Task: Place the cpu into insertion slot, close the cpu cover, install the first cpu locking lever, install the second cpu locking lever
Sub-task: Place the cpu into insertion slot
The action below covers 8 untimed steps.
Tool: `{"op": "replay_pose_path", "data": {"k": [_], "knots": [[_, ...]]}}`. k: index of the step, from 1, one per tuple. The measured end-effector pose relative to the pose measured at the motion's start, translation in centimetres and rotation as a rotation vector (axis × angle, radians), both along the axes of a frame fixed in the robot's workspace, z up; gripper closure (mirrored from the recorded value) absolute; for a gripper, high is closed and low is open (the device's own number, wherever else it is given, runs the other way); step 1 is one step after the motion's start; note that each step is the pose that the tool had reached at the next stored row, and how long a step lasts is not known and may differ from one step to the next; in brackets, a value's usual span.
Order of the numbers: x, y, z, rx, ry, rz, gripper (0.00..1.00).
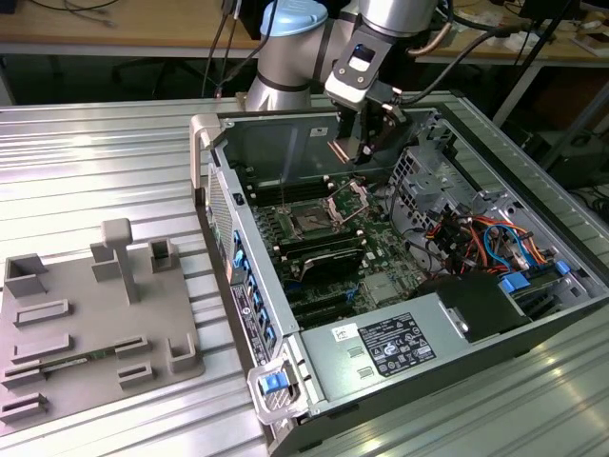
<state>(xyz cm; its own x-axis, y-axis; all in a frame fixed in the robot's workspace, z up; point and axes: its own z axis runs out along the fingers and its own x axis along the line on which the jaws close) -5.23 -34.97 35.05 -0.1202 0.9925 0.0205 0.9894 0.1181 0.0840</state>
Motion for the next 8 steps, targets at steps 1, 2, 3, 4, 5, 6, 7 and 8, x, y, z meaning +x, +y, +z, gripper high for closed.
{"op": "replay_pose_path", "data": {"k": [1, 2, 3, 4, 5, 6, 7, 8], "knots": [[-0.03, 0.0, -0.09, 0.0, 0.0, -0.005, 0.45], [-0.03, 0.0, -0.21, 0.0, 0.0001, -0.014, 0.45], [-0.03, 0.0, -0.37, -0.0001, 0.0006, -0.028, 0.45], [-0.03, 0.0, -0.47, -0.0002, 0.0015, -0.039, 0.45], [-0.04, 0.0, -0.65, -0.0002, 0.0038, -0.061, 0.45], [-0.05, 0.0, -0.8, -0.0002, 0.0062, -0.079, 0.45], [-0.04, 0.0, -0.88, -0.0003, 0.0081, -0.089, 0.45], [-0.04, 0.0, -0.9, -0.0004, 0.0096, -0.094, 0.45]]}}
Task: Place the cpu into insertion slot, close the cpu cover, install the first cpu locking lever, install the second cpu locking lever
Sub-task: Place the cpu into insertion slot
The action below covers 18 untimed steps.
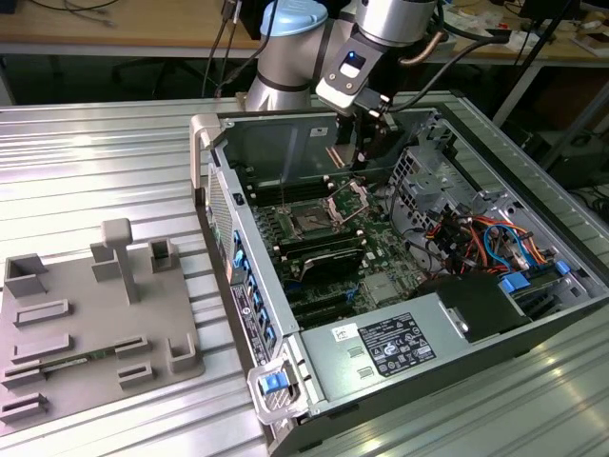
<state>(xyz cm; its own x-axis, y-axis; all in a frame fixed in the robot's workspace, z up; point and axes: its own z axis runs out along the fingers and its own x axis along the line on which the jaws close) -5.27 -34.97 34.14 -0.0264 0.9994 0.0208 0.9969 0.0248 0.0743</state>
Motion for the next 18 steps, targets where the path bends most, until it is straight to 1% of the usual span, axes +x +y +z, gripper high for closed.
{"op": "replay_pose_path", "data": {"k": [3, 9, 15, 18], "knots": [[0.0, 0.0, -0.03, 0.0001, 0.0017, -0.001, 0.45], [0.0, 0.0, -0.18, 0.0004, 0.0015, -0.001, 0.45], [0.0, -0.03, -0.47, 0.0005, 0.0015, -0.001, 0.45], [0.0, -0.06, -0.8, 0.0007, 0.0016, -0.001, 0.45]]}}
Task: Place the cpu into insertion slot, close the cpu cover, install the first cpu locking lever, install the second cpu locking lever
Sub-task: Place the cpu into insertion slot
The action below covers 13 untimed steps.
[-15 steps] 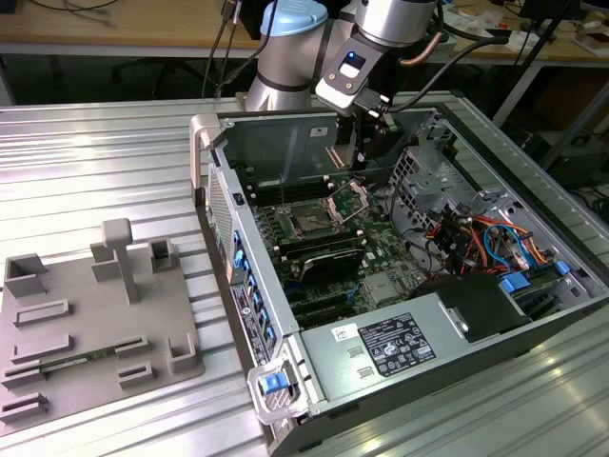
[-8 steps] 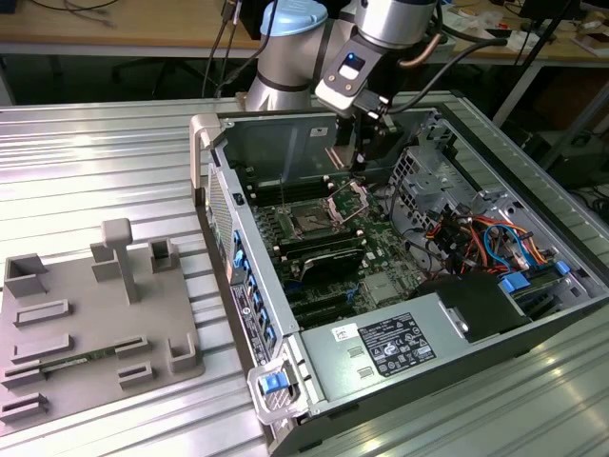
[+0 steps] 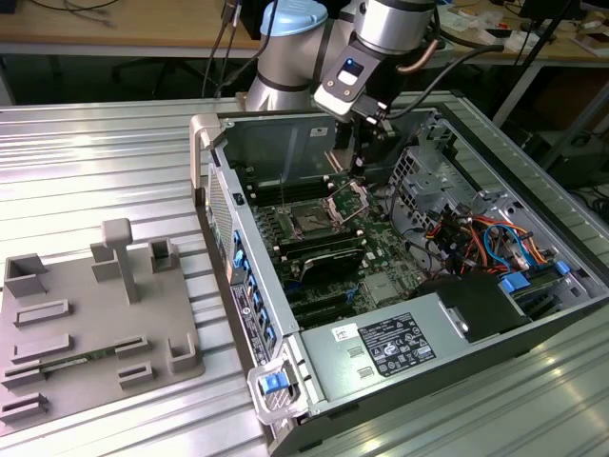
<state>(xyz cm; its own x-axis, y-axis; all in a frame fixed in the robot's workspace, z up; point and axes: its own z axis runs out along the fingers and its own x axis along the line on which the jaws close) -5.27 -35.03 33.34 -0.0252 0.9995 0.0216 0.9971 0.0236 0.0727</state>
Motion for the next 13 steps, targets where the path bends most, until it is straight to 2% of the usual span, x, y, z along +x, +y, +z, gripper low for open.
{"op": "replay_pose_path", "data": {"k": [2, 3, 4, 13], "knots": [[0.01, -0.01, -0.37, 0.0, 0.0021, 0.0, 0.45], [0.01, -0.01, -0.51, 0.0, 0.0109, 0.0, 0.45], [0.0, 0.0, -0.58, -0.0001, 0.0144, 0.0, 0.45], [0.0, -0.01, -0.61, 0.0, 0.0155, 0.0, 0.45]]}}
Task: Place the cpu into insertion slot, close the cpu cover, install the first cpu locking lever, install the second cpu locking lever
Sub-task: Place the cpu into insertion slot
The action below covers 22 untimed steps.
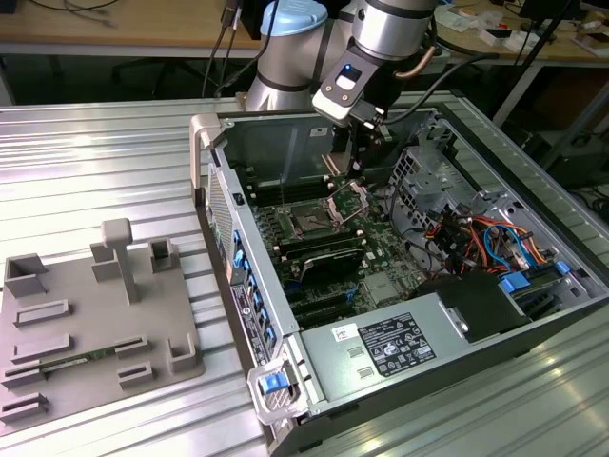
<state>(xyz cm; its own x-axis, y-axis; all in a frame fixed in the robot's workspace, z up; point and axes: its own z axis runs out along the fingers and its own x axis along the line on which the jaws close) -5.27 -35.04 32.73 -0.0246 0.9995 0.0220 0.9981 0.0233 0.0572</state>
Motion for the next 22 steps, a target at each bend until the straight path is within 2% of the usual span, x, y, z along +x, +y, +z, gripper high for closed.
{"op": "replay_pose_path", "data": {"k": [11, 13, 14, 15, 21, 22], "knots": [[-0.01, 0.0, -0.08, 0.0002, -0.0002, 0.0, 0.45], [0.01, 0.12, -0.99, -0.0002, 0.0, -0.001, 0.45], [-0.85, 0.51, -1.83, -0.0001, 0.0001, -0.002, 0.45], [-1.76, 0.6, -2.32, -0.0001, 0.0001, -0.002, 0.45], [-1.86, 1.1, -3.53, -0.0003, 0.0001, -0.001, 0.45], [-1.85, 1.12, -3.86, -0.0002, 0.0001, 0.013, 0.45]]}}
